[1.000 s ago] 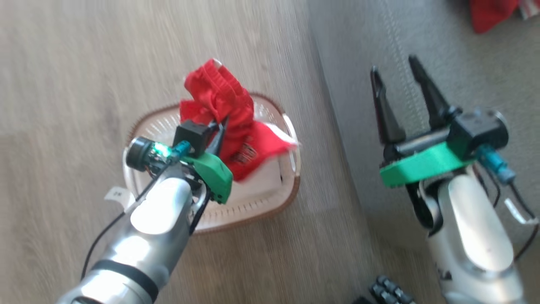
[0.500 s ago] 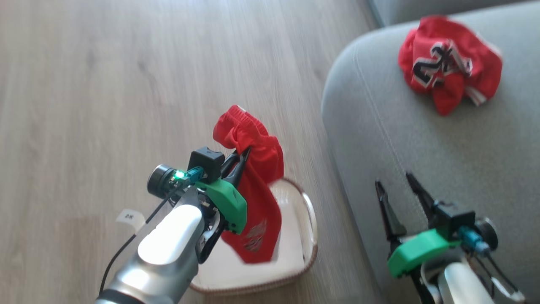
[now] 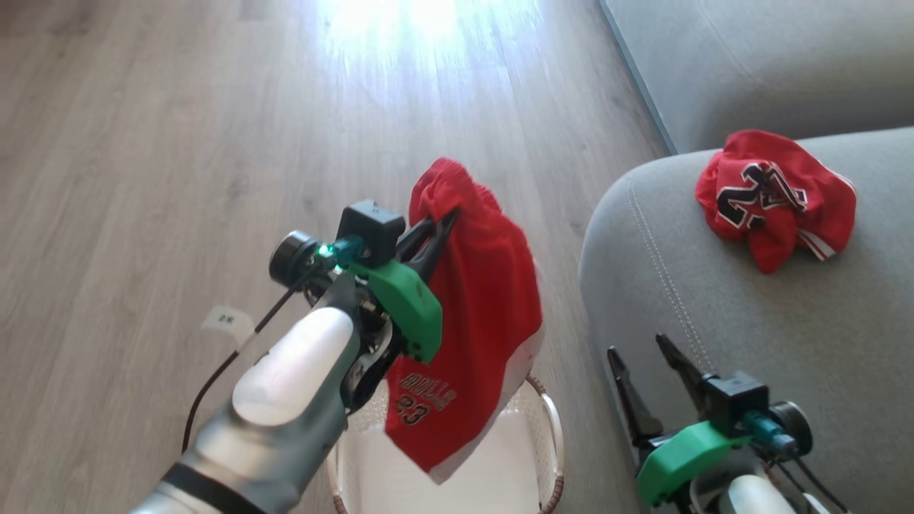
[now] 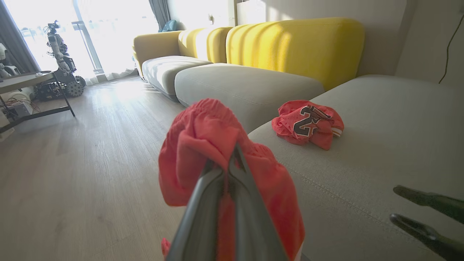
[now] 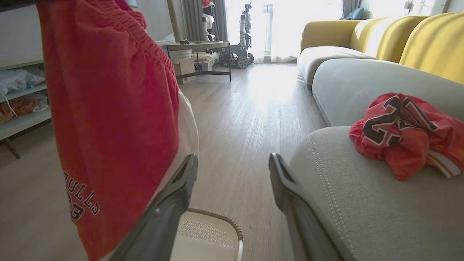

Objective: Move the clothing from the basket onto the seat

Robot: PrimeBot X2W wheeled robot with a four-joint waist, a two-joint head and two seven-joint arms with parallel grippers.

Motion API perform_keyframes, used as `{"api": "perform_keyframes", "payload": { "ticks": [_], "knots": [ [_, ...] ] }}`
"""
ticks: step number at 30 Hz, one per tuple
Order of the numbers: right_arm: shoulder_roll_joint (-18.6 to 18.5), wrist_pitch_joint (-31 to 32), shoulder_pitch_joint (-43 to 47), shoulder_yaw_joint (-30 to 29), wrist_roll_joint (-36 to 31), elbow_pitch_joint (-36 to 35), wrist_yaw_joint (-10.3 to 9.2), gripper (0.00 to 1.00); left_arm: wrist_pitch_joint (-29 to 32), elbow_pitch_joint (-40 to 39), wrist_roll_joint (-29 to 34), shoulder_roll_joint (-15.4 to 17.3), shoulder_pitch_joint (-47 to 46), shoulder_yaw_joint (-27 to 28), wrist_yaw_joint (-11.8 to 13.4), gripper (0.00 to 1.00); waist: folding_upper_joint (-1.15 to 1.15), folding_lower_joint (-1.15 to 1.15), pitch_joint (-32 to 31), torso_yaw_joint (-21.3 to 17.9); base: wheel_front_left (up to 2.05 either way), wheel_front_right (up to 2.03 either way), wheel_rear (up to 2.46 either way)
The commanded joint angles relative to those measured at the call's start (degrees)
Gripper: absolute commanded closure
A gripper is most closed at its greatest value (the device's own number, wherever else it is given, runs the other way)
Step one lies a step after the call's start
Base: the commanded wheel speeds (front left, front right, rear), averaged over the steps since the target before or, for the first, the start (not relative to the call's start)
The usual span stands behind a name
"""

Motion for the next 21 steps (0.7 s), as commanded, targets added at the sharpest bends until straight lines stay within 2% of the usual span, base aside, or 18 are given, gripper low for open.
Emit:
{"api": "perform_keyframes", "payload": {
  "ticks": [1, 14, 21],
  "knots": [
    [0.11, -0.38, -2.20, 2.23, 0.33, -0.93, -0.02, 0.00, 0.26, -2.80, -0.21, 0.75, -4.74, 1.63, 0.33, 1.00, 0.00, 0.01, -0.86, 0.99, 0.00, 0.00, 0.00],
    [0.11, -0.38, -10.01, 10.24, 0.86, 8.09, -0.02, 0.00, 1.30, -7.05, -1.07, -1.35, -7.49, -0.22, 0.82, 1.00, 0.00, 0.01, -1.83, 3.88, 0.00, 0.00, 0.00],
    [0.11, -0.38, -13.47, 9.79, 1.22, 12.25, -0.02, 0.00, 1.43, -8.05, -1.26, -1.70, -7.64, -1.49, 0.74, 1.00, 0.00, 0.01, -1.76, 5.19, 0.00, 0.00, 0.00]
  ]
}}
